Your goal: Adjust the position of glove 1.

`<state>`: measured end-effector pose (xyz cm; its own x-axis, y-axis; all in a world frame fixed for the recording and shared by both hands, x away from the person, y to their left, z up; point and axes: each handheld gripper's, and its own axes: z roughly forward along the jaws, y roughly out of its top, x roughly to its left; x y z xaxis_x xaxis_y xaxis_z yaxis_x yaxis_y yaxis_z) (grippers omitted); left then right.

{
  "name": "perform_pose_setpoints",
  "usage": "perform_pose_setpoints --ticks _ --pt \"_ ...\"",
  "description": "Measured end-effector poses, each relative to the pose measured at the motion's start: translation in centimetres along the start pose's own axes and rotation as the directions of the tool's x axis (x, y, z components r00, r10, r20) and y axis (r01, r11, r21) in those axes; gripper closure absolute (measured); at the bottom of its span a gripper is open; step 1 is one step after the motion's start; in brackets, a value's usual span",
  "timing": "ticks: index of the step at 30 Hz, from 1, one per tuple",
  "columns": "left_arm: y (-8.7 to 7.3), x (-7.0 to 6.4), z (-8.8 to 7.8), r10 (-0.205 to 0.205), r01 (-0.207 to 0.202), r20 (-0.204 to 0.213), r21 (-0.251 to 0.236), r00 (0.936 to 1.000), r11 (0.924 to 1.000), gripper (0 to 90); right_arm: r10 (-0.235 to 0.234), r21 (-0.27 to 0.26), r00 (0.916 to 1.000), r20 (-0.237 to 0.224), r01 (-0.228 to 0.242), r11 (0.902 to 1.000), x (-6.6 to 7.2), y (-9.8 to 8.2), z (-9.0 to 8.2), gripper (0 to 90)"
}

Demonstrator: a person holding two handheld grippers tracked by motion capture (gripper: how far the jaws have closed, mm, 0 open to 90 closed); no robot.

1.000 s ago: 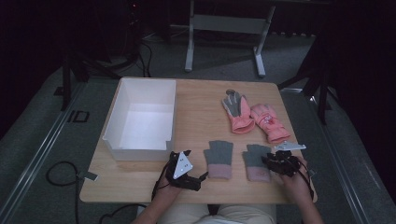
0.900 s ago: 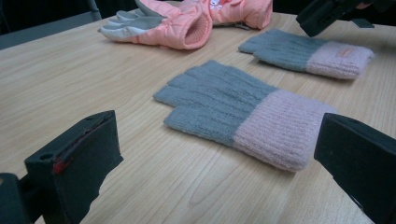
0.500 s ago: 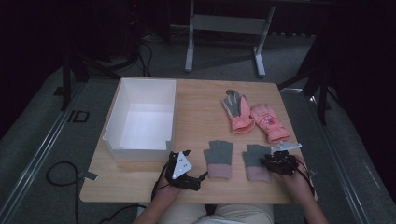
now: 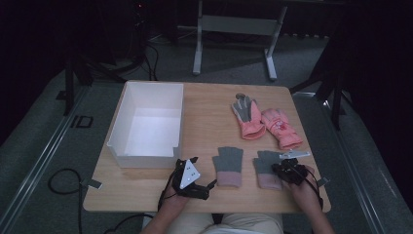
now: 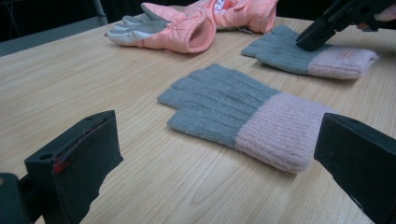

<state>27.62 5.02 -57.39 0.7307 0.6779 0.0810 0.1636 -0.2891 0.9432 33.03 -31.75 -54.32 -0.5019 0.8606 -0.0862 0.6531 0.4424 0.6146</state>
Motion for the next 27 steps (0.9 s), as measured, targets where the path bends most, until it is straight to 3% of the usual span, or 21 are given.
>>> perform_pose_setpoints --ticks 4,6,8,11,15,20,27 --pt "0.0 0.1 0.0 -0.008 0.008 0.004 -0.003 1.0000 1.0000 0.0 0.016 -0.021 0.9999 -0.003 -0.016 0.9997 0.1 0.2 -0.7 85.8" --pt "0.0 0.1 0.0 -0.008 0.008 0.005 -0.003 1.0000 1.0000 0.0 0.018 -0.063 0.9998 -0.011 -0.018 0.9979 0.0 1.0 -2.2 85.9" --pt "0.0 0.1 0.0 -0.005 0.005 0.005 -0.003 1.0000 1.0000 0.0 0.027 -0.070 0.9995 -0.017 -0.028 0.9972 -0.1 1.4 -2.8 86.0" --pt "0.0 0.0 0.0 -0.003 0.003 0.005 -0.003 1.0000 1.0000 0.0 0.048 -0.133 0.9982 -0.036 -0.053 0.9897 0.1 3.4 -4.6 86.0" --pt "0.0 0.1 0.0 -0.004 0.004 0.007 -0.002 1.0000 1.0000 0.0 0.054 -0.196 0.9958 -0.074 -0.068 0.9782 1.0 5.5 -5.4 85.9" --pt "0.0 0.1 0.0 -0.004 0.004 0.009 -0.007 0.9999 1.0000 0.0 0.058 -0.230 0.9901 -0.128 -0.086 0.9694 3.3 7.7 -4.9 86.0" --pt "0.0 0.1 -0.1 -0.005 0.005 0.009 -0.010 0.9999 0.9999 0.0 0.014 -0.205 0.9768 -0.214 -0.059 0.9770 6.7 8.8 -2.3 85.9"
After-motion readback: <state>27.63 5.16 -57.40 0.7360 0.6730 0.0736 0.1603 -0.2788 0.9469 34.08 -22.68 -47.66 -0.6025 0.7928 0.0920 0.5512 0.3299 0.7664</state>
